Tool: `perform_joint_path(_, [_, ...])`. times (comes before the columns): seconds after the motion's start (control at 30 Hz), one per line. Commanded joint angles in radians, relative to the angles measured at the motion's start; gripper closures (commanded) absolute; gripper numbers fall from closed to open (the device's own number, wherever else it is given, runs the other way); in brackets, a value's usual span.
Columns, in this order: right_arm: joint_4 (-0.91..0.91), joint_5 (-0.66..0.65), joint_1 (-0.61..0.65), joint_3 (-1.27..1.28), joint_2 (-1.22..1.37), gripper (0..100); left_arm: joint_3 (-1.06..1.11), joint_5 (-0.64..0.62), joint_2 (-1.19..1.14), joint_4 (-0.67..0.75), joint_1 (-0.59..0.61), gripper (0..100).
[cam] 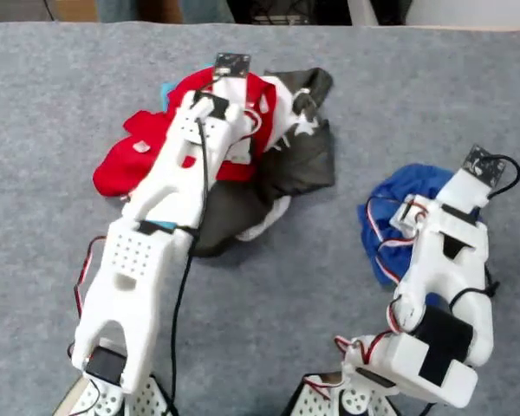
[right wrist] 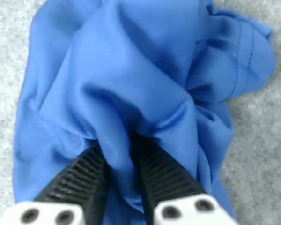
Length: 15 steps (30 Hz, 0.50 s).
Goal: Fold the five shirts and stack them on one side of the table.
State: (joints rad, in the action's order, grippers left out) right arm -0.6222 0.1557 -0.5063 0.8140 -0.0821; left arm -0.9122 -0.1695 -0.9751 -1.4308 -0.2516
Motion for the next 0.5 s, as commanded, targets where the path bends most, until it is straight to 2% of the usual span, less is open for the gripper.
perform_joint_path(0.0, [0.012, 0.009, -0.008, 0.005, 0.010, 98.5, -0.165, 0.081, -0.025, -0.150, 0.090, 97])
perform_joint_path(0.17, [0.012, 0.009, -0.008, 0.005, 0.010, 98.5, -0.512, 0.170, -0.025, -0.324, 0.321, 97])
perform_joint_path(0.3, [0.012, 0.009, -0.006, 0.005, 0.010, 98.5, -0.711, 0.233, -0.025, -0.330, 0.568, 97])
perform_joint_path(0.47, [0.012, 0.009, -0.006, 0.005, 0.010, 98.5, -0.737, 0.350, 0.018, -0.330, 0.846, 97])
